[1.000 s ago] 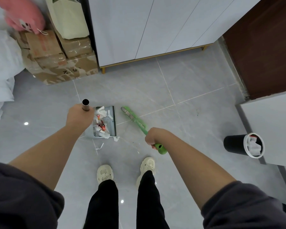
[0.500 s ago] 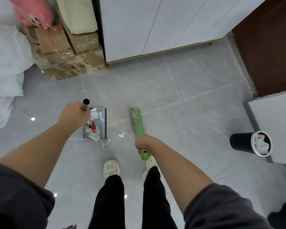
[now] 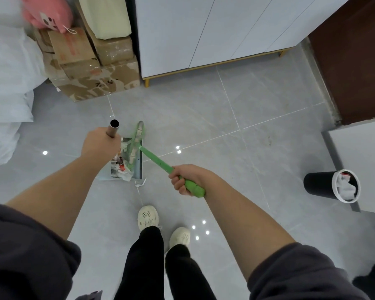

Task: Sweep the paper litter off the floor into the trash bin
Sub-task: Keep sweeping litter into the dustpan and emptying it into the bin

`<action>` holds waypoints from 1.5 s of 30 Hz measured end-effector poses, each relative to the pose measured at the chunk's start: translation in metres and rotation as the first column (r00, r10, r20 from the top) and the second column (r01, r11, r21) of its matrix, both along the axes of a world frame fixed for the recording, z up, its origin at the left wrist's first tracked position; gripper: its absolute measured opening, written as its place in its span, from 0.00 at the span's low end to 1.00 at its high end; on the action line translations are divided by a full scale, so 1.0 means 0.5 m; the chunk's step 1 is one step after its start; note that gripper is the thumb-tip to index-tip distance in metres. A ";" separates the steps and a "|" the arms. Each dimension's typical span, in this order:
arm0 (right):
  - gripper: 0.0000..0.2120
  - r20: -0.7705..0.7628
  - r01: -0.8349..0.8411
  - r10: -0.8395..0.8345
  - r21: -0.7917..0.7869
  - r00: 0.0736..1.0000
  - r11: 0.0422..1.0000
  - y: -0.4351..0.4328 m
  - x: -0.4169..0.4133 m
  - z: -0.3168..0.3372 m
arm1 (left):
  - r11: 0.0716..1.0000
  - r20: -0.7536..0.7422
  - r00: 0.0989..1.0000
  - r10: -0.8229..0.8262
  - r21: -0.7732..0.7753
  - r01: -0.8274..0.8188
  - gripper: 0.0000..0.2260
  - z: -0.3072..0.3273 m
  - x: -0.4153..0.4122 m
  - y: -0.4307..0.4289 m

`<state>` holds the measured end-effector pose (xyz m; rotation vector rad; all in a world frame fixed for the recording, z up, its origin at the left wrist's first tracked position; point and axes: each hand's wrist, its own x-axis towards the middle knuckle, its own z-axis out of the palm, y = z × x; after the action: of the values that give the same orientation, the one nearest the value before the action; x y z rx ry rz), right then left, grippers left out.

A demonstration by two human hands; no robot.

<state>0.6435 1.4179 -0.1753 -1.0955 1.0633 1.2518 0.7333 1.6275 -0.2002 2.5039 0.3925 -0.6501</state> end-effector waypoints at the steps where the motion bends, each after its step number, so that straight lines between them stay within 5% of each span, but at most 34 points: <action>1: 0.23 0.024 -0.090 0.091 -0.048 0.996 0.995 -0.010 -0.006 0.006 | 1.000 0.013 1.000 0.018 0.003 -0.018 0.15 0.000 -0.004 0.007; 3: 0.19 0.089 -0.328 0.346 -0.170 0.934 0.929 -0.025 -0.022 0.018 | 0.999 0.042 0.998 0.043 0.012 -0.044 0.14 -0.001 -0.020 0.016; 7: 0.16 0.071 -0.675 0.741 -0.361 0.668 0.643 -0.048 -0.061 0.040 | 0.998 0.074 0.995 0.061 0.013 -0.062 0.14 -0.005 -0.068 0.025; 11: 0.16 0.005 -0.723 0.805 -0.436 0.593 0.535 -0.081 -0.123 0.052 | 0.998 0.117 0.993 0.023 0.048 -0.029 0.15 -0.001 -0.124 0.025; 20: 0.10 -0.177 -0.730 0.770 -0.500 0.612 0.466 -0.138 -0.259 0.020 | 0.991 0.146 0.989 0.009 0.134 -0.029 0.15 -0.008 -0.198 0.090; 28: 0.17 -0.179 -0.617 0.612 -0.449 0.771 0.646 -0.079 -0.283 -0.020 | 0.990 0.074 0.995 -0.064 0.127 0.054 0.14 -0.013 -0.191 0.146; 32: 0.15 -0.117 -0.338 0.319 -0.418 0.941 0.843 -0.006 -0.264 -0.032 | 0.993 -0.006 0.998 -0.059 0.099 0.059 0.15 -0.018 -0.179 0.155; 40: 0.07 -0.044 -0.189 0.184 -0.138 0.982 0.972 0.198 -0.171 -0.038 | 0.989 0.004 0.993 -0.117 0.088 0.116 0.18 -0.002 -0.151 0.141; 45: 0.13 -0.059 -0.070 0.072 0.049 0.996 0.996 0.212 -0.137 -0.002 | 0.990 0.001 0.993 -0.115 0.081 0.114 0.16 -0.003 -0.144 0.150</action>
<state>0.5751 1.5238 -0.1763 -1.0734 1.0428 1.3674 0.6611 1.7024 -0.2018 2.6197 0.2795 -0.6839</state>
